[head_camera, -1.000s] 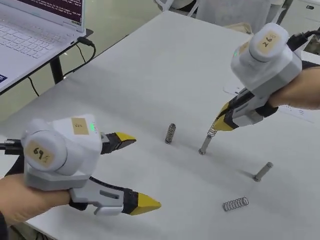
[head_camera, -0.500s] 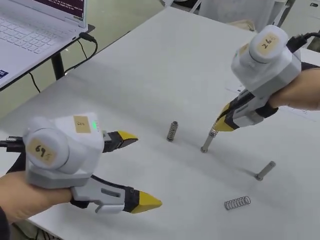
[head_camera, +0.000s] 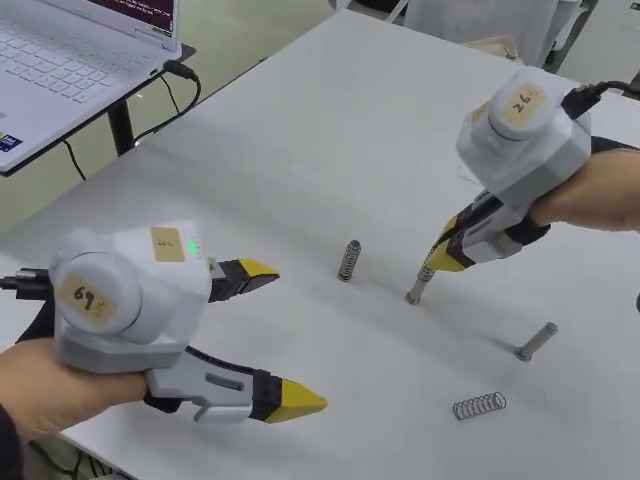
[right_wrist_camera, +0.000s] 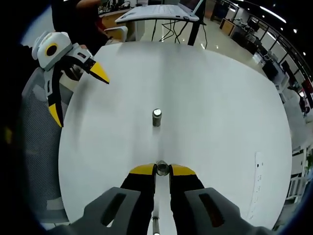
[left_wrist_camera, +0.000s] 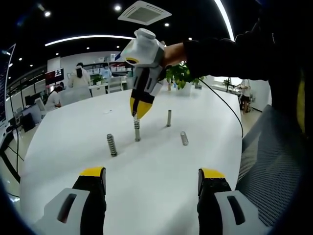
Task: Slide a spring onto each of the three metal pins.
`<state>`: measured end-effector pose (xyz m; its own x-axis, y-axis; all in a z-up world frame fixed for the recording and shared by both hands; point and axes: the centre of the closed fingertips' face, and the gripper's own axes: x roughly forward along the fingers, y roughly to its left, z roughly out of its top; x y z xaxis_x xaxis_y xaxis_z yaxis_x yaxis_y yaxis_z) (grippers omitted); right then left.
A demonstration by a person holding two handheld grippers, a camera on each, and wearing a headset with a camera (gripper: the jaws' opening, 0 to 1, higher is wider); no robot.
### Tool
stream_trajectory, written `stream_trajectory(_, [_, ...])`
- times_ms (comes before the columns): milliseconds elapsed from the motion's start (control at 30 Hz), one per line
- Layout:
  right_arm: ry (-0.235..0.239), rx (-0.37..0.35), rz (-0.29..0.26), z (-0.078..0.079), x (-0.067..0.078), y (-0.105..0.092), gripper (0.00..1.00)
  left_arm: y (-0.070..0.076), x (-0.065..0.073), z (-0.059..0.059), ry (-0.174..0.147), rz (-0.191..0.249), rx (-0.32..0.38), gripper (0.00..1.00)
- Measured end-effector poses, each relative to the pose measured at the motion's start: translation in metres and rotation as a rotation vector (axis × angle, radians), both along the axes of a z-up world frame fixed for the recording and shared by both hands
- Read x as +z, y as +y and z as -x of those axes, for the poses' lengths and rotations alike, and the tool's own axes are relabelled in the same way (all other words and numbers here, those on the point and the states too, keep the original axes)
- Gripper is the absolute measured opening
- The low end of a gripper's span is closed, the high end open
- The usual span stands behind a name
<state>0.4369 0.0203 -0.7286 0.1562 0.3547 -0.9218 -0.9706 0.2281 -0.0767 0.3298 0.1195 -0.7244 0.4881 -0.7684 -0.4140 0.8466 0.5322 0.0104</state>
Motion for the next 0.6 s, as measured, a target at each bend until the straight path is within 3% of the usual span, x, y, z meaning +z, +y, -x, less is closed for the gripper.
stream_trajectory(600, [0.011, -0.024, 0.0, -0.003, -0.02, -0.002, 0.08, 0.0, -0.001, 0.0, 0.003, -0.005, 0.003, 0.73])
